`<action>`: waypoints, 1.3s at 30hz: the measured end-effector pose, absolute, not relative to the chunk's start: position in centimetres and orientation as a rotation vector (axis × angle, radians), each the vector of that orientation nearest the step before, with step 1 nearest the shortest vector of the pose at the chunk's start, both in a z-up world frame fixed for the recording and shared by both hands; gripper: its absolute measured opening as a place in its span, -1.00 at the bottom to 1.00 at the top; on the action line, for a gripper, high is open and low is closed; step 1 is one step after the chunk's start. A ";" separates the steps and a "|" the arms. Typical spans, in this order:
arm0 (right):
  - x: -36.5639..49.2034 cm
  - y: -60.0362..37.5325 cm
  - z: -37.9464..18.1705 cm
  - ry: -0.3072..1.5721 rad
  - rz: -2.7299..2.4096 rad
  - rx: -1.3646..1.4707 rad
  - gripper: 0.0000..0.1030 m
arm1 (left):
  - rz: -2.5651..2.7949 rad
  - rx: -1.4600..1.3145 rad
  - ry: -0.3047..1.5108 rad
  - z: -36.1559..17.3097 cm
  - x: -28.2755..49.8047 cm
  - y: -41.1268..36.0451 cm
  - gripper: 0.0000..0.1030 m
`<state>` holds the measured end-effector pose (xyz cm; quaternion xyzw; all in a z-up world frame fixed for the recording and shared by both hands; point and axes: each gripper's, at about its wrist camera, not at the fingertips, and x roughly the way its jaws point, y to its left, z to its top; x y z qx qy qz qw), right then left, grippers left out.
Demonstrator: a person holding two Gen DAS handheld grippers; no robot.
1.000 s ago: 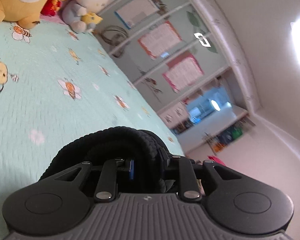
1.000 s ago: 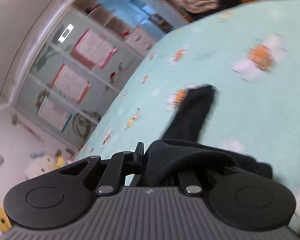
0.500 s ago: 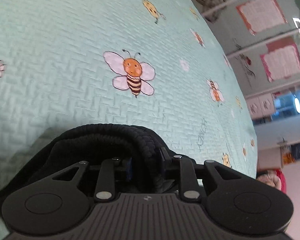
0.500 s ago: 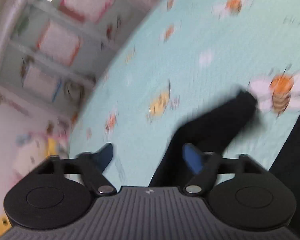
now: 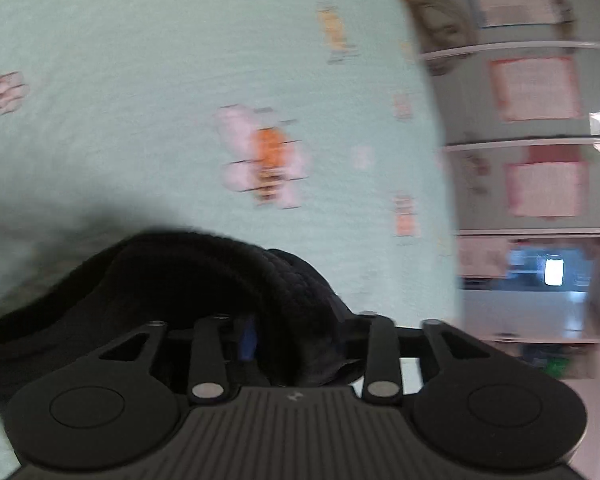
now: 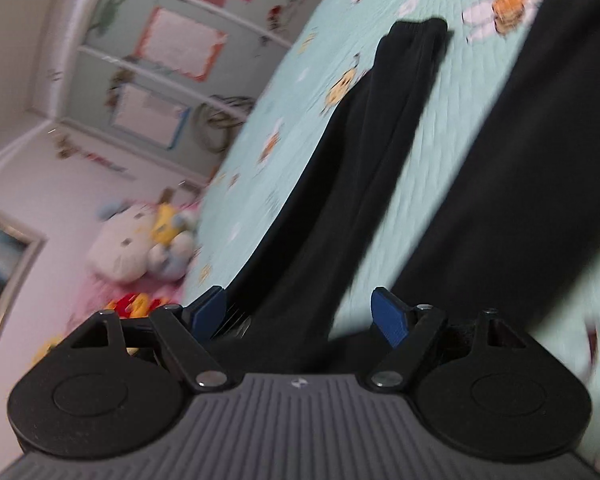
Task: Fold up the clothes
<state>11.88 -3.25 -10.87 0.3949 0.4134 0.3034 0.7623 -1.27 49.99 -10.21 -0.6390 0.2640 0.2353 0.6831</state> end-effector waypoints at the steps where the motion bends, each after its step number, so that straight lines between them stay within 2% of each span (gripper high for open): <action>1: 10.4 -3.6 -11.4 0.905 0.660 0.850 0.54 | 0.532 -1.421 0.600 -10.6 -1.8 49.7 -0.01; 4: 6.8 -4.5 -12.7 0.935 0.653 0.848 0.54 | 0.473 -1.491 0.498 -11.1 -4.7 49.9 0.05; 6: 5.1 -5.1 -13.4 0.955 0.655 0.882 0.54 | 0.446 -1.516 0.408 -10.6 -6.7 50.6 0.20; 9: 3.2 -5.7 -14.2 0.969 0.649 0.912 0.54 | 0.499 -1.427 0.327 -9.0 -10.4 50.8 0.34; 14: 2.3 -6.2 -15.1 0.973 0.575 0.927 0.54 | 0.570 -1.249 0.384 -10.7 -17.3 47.1 0.40; 18: 2.3 -7.8 -16.2 0.949 0.456 0.973 0.54 | 0.584 -1.268 0.508 -16.5 -21.1 42.4 0.40; 21: 2.7 -9.2 -16.7 0.915 0.381 1.010 0.54 | 0.577 -1.351 0.527 -20.7 -22.2 39.8 0.39; 23: 3.1 -10.3 -17.0 0.897 0.346 1.057 0.54 | 0.565 -1.362 0.481 -21.0 -21.6 39.2 0.50; 31: 6.1 -12.9 -18.9 0.776 0.243 1.181 0.54 | 0.491 -1.437 0.454 -22.3 -15.9 38.9 0.50; 32: 6.8 -13.0 -19.2 0.764 0.234 1.189 0.54 | 0.499 -1.446 0.439 -22.6 -15.4 38.9 0.47; 34: 8.4 -12.7 -19.2 0.745 0.228 1.174 0.54 | 0.518 -1.454 0.434 -22.8 -14.7 38.9 0.21; 35: 9.3 -12.6 -19.3 0.739 0.225 1.161 0.54 | 0.531 -1.452 0.444 -22.8 -14.4 39.0 -0.13; 36: 10.2 -12.4 -19.3 0.733 0.219 1.147 0.54 | 0.537 -1.448 0.454 -22.8 -14.1 39.1 -0.56; 37: 11.1 -12.2 -19.3 0.726 0.214 1.135 0.53 | 0.531 -1.439 0.463 -22.6 -14.0 39.1 -0.71; 38: 11.9 -12.0 -19.2 0.733 0.210 1.119 0.38 | 0.525 -1.422 0.464 -22.1 -14.2 39.0 -0.75; 39: 12.7 -11.8 -19.1 0.760 0.202 1.096 0.13 | 0.520 -1.393 0.451 -21.1 -14.5 38.8 -0.77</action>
